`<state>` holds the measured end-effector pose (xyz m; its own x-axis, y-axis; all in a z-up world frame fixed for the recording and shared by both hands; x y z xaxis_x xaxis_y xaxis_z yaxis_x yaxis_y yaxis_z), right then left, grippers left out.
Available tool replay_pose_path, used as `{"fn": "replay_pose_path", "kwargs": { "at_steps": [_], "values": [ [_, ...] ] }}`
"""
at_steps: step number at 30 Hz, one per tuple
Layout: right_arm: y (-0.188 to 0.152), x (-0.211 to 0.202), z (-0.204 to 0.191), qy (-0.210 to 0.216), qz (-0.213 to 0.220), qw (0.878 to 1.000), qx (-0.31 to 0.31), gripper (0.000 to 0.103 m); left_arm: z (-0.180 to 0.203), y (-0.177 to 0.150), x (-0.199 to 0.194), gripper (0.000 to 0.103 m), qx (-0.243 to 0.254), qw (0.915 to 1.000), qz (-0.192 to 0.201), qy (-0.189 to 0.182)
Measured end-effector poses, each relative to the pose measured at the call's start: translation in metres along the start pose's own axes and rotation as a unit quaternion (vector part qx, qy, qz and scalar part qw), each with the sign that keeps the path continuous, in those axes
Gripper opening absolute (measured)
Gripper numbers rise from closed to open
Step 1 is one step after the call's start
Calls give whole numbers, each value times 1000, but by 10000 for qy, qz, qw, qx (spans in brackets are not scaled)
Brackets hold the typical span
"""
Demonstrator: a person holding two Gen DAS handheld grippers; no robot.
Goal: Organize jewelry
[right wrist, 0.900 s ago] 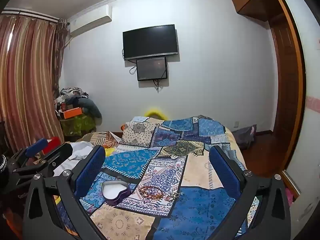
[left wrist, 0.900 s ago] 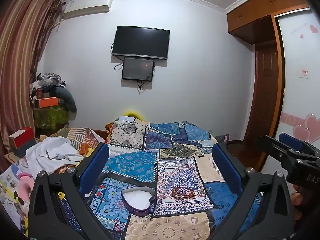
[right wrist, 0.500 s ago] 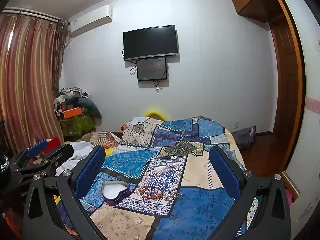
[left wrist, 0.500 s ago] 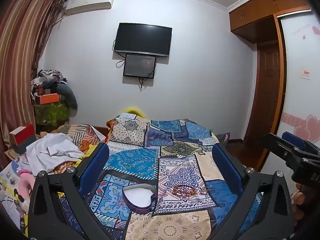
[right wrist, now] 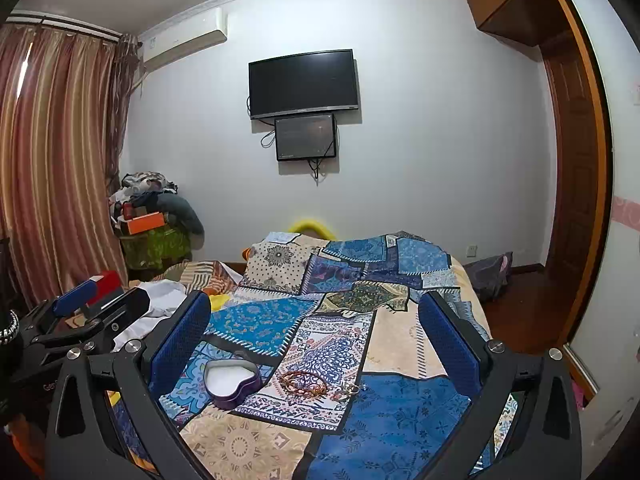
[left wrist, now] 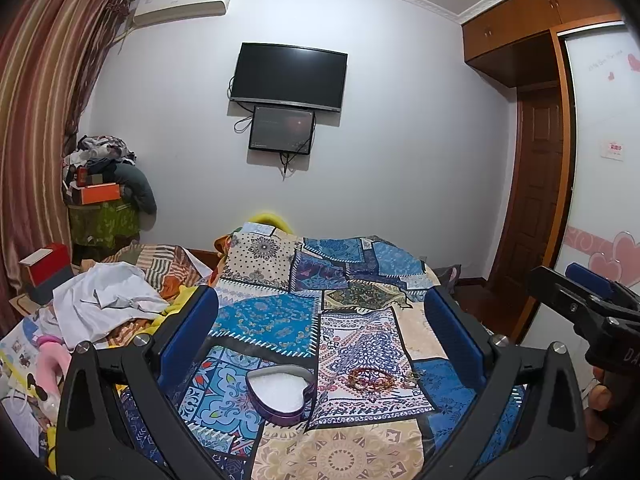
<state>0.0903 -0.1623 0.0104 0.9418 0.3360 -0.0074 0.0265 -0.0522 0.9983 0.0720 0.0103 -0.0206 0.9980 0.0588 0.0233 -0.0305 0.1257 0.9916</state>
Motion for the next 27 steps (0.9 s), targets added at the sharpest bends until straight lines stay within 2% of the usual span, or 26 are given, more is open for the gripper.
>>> {"fn": "replay_pose_path", "kwargs": {
  "at_steps": [27],
  "values": [
    [-9, 3, -2, 15, -55, 10000, -34, 103, 0, -3, 3, 103, 24, 10000, -81, 23]
  ]
}}
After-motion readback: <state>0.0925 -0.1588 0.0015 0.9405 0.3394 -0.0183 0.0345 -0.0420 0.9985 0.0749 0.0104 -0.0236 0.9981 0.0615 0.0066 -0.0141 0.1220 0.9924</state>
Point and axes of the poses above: each gripper's, at about its wrist camera, not at the fingertips, and x roughly the way its jaws point, z to its right, y to its top, the point moved 7 cm from there along x, roughly the way its jaws point, and after that the axes turned 14 degrees about z, right-handed, at the moved point
